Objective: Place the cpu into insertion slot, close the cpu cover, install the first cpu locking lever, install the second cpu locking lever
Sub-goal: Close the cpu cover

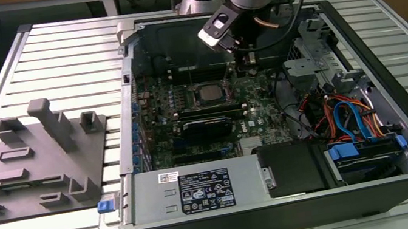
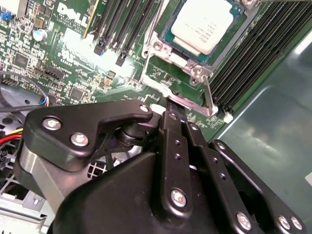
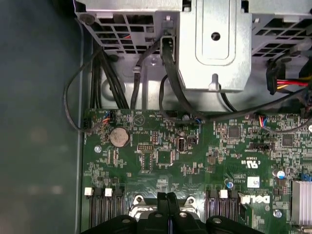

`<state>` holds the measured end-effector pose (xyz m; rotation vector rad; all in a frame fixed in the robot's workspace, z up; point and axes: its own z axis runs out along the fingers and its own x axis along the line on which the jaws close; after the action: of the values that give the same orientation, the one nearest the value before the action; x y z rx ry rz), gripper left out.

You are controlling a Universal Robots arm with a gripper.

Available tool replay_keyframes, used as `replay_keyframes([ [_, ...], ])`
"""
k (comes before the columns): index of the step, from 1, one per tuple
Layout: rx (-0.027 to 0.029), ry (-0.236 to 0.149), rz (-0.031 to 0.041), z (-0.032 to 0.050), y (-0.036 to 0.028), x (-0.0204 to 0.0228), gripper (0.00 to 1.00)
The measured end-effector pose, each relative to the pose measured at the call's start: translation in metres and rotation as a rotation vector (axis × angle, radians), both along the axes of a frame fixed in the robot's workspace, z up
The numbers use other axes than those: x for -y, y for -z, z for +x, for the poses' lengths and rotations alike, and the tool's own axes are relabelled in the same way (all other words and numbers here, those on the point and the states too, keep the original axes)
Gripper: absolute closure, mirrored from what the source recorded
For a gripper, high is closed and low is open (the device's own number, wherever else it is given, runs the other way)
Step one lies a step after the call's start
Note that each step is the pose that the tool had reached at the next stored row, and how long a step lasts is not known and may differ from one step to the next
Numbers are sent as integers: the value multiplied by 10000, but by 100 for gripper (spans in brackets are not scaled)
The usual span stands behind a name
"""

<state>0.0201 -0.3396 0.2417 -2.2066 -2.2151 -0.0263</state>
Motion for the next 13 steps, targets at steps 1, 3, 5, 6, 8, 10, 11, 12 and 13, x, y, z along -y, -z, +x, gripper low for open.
replay_keyframes([
  [1,0,0,-1,-9,0,0,90],
  [3,0,0,-1,-24,0,0,90],
  [5,0,0,-1,-30,0,0,90],
  [6,0,0,0,-31,0,0,90],
  [8,0,0,0,-32,0,0,90],
  [10,0,2,0,-35,0,0,90],
  [11,0,2,0,-37,0,0,90],
  [12,0,0,-1,-38,0,0,90],
  [13,0,1,-1,-41,0,0,90],
])
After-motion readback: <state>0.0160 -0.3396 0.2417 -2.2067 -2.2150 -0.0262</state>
